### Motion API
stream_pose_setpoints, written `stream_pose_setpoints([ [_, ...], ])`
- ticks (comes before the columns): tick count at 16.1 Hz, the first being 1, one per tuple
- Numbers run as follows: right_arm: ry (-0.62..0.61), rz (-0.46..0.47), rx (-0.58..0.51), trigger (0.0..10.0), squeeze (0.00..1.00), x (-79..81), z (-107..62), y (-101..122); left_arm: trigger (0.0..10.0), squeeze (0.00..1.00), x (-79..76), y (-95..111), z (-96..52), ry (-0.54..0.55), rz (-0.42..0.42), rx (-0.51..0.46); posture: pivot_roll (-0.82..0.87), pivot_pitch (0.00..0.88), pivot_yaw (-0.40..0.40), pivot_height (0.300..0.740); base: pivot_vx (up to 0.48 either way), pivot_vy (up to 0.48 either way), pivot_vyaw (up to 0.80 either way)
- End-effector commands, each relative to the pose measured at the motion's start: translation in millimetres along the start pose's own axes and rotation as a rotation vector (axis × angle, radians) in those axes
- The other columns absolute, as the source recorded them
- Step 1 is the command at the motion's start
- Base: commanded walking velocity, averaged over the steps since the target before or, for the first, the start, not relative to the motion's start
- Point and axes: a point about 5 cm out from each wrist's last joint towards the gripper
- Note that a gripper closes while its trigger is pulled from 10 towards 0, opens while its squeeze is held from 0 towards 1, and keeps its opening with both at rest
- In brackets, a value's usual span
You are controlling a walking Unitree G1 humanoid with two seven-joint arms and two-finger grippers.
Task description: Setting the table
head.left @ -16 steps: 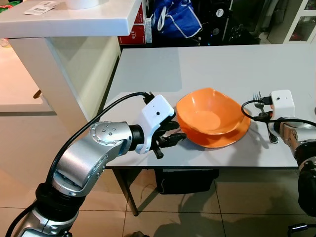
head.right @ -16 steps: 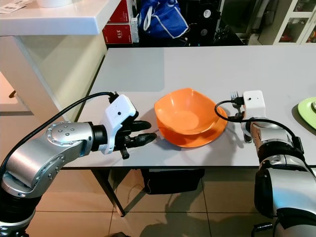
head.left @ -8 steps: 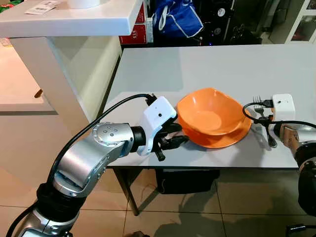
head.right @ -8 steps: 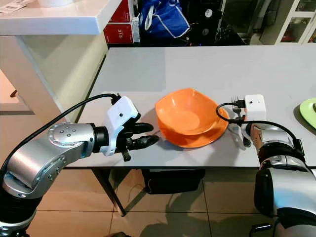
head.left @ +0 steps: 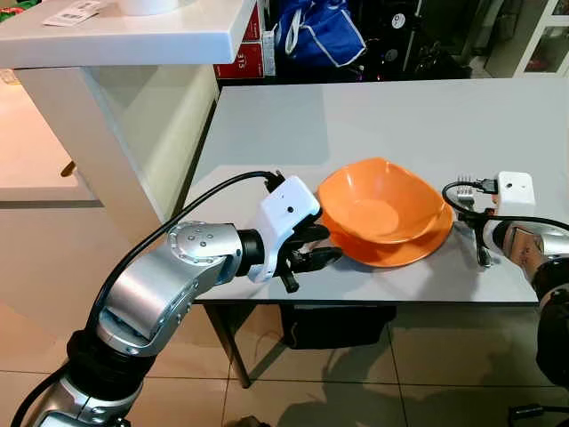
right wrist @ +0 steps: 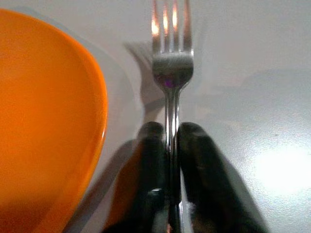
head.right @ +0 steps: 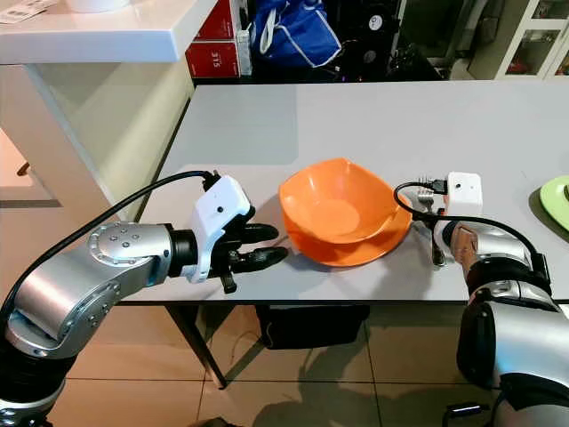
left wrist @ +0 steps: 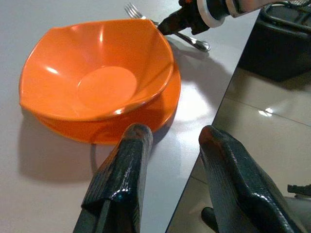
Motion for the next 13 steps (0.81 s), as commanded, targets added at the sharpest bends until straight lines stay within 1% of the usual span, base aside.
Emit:
stream_pose_setpoints([
  [1,0.007,0.022,0.006,10.0,1.0,-0.2,-0.2,0,10.0,0.0,-3.7,6,-0.6,-0.016,0.037,-0.003,0.01,0.033,0.086,0.74,0.0,0.0,0.0],
  [7,0.012,0.041,-0.007,10.0,1.0,-1.0,-0.8,2,10.0,0.0,-2.8,7,-0.1,-0.018,0.048,-0.004,0.01,0.021,0.088,0.74,0.0,0.0,0.0],
  [9,0.0,0.032,-0.047,10.0,1.0,-4.6,-2.4,12,10.0,0.0,-1.8,9,0.7,-0.015,0.058,-0.012,0.01,0.012,0.084,0.74,0.0,0.0,0.0],
  [10,-0.005,0.029,-0.071,10.0,0.68,-6.7,-3.7,19,10.0,0.0,-0.6,11,1.0,-0.01,0.063,-0.018,0.01,0.006,0.082,0.74,0.0,0.0,0.0],
  [11,-0.012,0.029,-0.117,10.0,0.0,-11.6,-7.1,32,10.0,0.0,1.9,14,1.1,0.007,0.072,-0.034,0.01,0.0,0.077,0.74,0.0,0.0,0.0],
  [12,-0.026,-0.025,-0.16,10.0,0.0,-17.5,-13.1,52,10.0,0.0,4.1,19,0.1,0.03,0.074,-0.073,0.01,0.0,0.071,0.74,0.0,0.0,0.0],
  [13,-0.028,-0.044,-0.171,10.0,0.0,-18.5,-14.9,58,10.0,0.0,5.3,21,0.1,0.038,0.073,-0.085,0.01,0.0,0.071,0.74,0.0,0.0,0.0],
])
Point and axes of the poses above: a point about 5 cm out from each wrist's last joint towards the gripper, its own z axis pointing out of the wrist towards the gripper, its own y axis along the axis of the wrist's last joint, x = y × z, and after that the axes turned 14 degrees about -z, right-handed
